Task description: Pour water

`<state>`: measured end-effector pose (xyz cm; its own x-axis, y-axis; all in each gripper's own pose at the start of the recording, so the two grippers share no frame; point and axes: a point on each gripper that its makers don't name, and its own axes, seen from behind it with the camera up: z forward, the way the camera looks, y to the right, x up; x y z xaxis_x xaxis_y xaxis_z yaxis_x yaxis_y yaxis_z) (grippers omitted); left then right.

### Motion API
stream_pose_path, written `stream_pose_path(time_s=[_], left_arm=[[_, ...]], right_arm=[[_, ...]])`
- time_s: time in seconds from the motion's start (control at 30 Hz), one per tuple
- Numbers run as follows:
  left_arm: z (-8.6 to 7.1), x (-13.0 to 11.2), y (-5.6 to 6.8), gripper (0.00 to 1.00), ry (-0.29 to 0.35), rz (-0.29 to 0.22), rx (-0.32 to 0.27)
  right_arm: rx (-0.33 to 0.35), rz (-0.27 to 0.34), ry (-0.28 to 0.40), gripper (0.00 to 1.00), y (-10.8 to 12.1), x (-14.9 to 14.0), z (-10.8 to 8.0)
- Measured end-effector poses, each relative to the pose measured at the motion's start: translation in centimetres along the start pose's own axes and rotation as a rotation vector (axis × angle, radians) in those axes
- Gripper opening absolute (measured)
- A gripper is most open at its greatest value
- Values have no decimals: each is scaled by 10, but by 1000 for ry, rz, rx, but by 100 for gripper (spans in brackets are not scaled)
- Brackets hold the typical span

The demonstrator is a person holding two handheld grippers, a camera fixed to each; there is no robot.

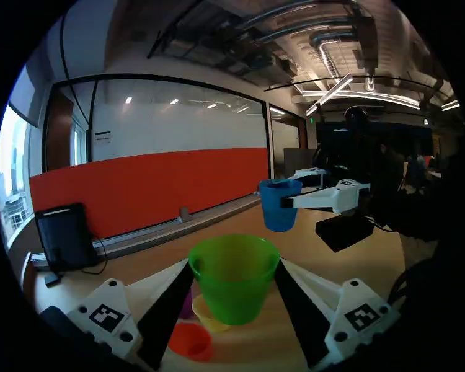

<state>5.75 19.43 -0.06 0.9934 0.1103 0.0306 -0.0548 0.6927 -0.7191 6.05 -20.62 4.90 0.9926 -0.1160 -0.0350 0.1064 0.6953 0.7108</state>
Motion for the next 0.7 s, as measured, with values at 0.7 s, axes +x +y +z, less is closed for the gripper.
stream_pose_path(time_s=[0.7], left_arm=[[4, 8, 13, 88, 38, 0, -28]], right_arm=[[40, -157, 31, 91, -10, 43, 1]])
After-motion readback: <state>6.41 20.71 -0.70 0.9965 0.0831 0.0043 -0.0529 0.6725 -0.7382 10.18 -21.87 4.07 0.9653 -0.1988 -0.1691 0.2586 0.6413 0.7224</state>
